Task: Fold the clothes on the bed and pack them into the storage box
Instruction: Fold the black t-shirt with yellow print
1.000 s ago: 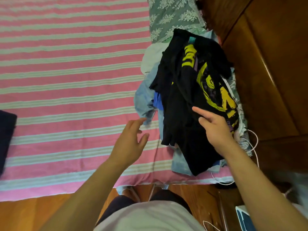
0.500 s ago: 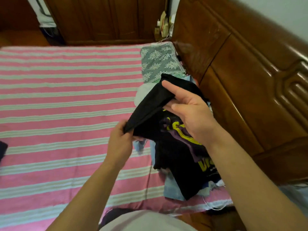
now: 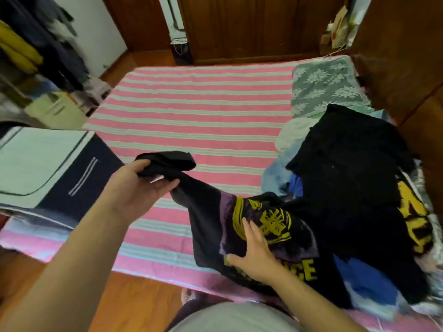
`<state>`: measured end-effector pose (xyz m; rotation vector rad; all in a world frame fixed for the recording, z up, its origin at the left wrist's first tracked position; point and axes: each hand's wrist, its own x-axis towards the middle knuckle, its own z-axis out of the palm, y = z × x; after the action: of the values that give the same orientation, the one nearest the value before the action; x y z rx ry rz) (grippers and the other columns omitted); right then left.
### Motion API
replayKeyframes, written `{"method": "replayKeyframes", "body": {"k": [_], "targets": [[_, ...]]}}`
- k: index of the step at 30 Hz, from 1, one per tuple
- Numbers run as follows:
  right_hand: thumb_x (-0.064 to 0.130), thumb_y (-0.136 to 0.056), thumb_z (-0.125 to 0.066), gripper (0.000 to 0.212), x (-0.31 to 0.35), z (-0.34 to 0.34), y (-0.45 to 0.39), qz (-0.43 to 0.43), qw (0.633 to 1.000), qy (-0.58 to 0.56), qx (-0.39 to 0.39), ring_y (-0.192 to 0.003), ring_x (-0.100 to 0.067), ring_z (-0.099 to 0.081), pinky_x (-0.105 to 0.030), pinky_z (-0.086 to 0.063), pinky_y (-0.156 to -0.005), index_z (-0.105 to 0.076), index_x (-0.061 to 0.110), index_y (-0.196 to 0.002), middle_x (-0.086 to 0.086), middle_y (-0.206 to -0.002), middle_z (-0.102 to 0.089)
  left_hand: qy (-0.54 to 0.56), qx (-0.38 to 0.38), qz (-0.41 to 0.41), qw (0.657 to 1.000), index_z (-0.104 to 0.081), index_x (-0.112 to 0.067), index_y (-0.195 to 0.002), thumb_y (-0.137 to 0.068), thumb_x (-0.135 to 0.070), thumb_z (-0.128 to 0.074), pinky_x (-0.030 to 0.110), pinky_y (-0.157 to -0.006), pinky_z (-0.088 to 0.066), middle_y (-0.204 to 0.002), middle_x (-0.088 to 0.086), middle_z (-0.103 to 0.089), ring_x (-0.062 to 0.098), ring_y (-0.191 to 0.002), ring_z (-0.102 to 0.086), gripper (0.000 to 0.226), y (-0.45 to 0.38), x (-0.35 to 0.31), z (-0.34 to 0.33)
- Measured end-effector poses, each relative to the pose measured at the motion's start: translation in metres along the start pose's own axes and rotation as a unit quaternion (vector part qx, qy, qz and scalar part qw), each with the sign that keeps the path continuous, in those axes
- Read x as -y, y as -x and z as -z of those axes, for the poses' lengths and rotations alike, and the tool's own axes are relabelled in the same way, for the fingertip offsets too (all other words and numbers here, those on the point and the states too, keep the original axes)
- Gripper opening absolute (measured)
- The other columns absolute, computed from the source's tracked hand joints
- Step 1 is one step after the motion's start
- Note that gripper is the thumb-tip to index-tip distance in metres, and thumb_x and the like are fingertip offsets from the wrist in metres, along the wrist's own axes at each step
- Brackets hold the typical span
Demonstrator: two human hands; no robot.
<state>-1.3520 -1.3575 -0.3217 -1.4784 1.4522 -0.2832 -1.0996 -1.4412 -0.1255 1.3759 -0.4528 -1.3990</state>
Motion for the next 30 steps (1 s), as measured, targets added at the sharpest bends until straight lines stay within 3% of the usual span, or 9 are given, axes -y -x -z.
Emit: {"method": "replayKeyframes", "body": {"k": [2,6,10,13,15,18,24,27,30], "targets": [[0.045,-0.085,-0.072,0.108,0.002,-0.025,-0.010,-0.023,0.999,-0.025,0.006,-0.154,-0.023,-0.002,-0.038,-0.012,-0.124,0.005,0.030,-0.160,-0.003,-0.167,0.006,-0.022,-0.004,0.006,1.000,-0.059,-0.006,-0.121,-0.103,-0.019,-0.045,0.054,-0.101,-0.050,-0.124,0.016,-0.059,0.038,-0.113,-0.066,0.026,-0.016,-0.008,0.029],[0.037,-0.089,-0.070,0.099,-0.004,-0.033,-0.036,-0.081,0.996,-0.038,-0.022,-0.154,-0.023,-0.008,-0.037,-0.017,-0.123,-0.002,0.029,-0.161,-0.001,-0.167,0.000,-0.075,0.014,-0.001,0.997,-0.060,-0.012,-0.114,-0.096,-0.022,-0.054,0.036,-0.092,-0.045,-0.097,0.008,-0.064,0.019,-0.084,-0.069,0.021,-0.056,-0.038,0.082],[0.030,-0.088,-0.073,0.096,-0.008,-0.043,-0.069,-0.145,0.984,-0.036,-0.097,-0.152,-0.028,-0.017,-0.039,-0.020,-0.123,-0.011,0.022,-0.160,-0.012,-0.165,-0.012,-0.013,0.068,-0.071,0.995,-0.078,-0.015,-0.098,-0.055,-0.031,-0.078,0.036,-0.098,-0.048,-0.108,0.005,-0.072,0.020,-0.108,-0.067,0.046,-0.117,-0.089,0.125],[0.023,-0.088,-0.073,0.087,0.002,-0.087,-0.084,-0.214,0.965,-0.049,-0.142,-0.147,-0.031,-0.027,-0.038,-0.024,-0.120,-0.022,0.014,-0.158,-0.015,-0.160,-0.025,-0.054,0.076,-0.079,0.993,-0.064,-0.025,-0.129,-0.086,-0.030,-0.065,0.030,-0.100,-0.043,-0.113,-0.009,-0.071,0.012,-0.111,-0.063,0.043,-0.196,-0.106,0.166],[0.021,-0.082,-0.075,0.083,0.000,-0.122,-0.086,-0.275,0.947,-0.073,-0.153,-0.140,-0.036,-0.038,-0.042,-0.034,-0.115,-0.033,0.011,-0.153,-0.017,-0.151,-0.040,-0.178,0.061,-0.057,0.980,-0.058,-0.032,-0.129,-0.098,-0.030,-0.057,0.028,-0.086,-0.040,-0.108,-0.009,-0.065,0.011,-0.100,-0.060,0.031,-0.246,-0.081,0.201],[0.013,-0.082,-0.072,0.083,-0.014,-0.178,-0.090,-0.345,0.926,-0.093,-0.125,-0.137,-0.038,-0.042,-0.043,-0.039,-0.112,-0.031,0.010,-0.155,-0.020,-0.152,-0.040,-0.379,0.023,0.058,0.923,-0.049,-0.019,-0.143,-0.096,-0.023,-0.062,0.030,-0.067,-0.037,-0.103,0.004,-0.059,0.017,-0.086,-0.052,0.048,-0.289,0.016,0.273],[0.006,-0.088,-0.072,0.076,-0.069,-0.215,-0.129,-0.419,0.892,-0.109,-0.133,-0.131,-0.039,-0.048,-0.047,-0.046,-0.103,-0.032,0.009,-0.153,-0.019,-0.152,-0.040,-0.435,0.030,0.287,0.853,-0.050,-0.015,-0.142,-0.099,-0.014,-0.063,0.038,-0.090,-0.047,-0.131,0.010,-0.059,0.027,-0.111,-0.058,0.045,-0.191,0.212,0.383],[0.023,-0.091,-0.070,0.073,-0.103,-0.199,-0.170,-0.449,0.867,-0.087,-0.197,-0.128,-0.045,-0.049,-0.052,-0.044,-0.105,-0.031,0.003,-0.150,-0.024,-0.146,-0.044,-0.461,0.052,0.301,0.833,-0.053,-0.026,-0.139,-0.099,-0.021,-0.061,0.042,-0.101,-0.048,-0.135,0.000,-0.057,0.020,-0.118,-0.058,0.041,-0.148,0.241,0.410],[0.040,-0.093,-0.065,0.061,-0.116,-0.196,-0.198,-0.492,0.855,-0.073,-0.150,-0.120,-0.045,-0.054,-0.054,-0.045,-0.104,-0.049,-0.001,-0.137,-0.023,-0.135,-0.056,-0.506,0.044,0.265,0.819,-0.057,-0.032,-0.132,-0.100,-0.023,-0.060,0.037,-0.095,-0.051,-0.128,-0.007,-0.060,0.012,-0.109,-0.061,0.033,-0.138,0.230,0.416]]}}
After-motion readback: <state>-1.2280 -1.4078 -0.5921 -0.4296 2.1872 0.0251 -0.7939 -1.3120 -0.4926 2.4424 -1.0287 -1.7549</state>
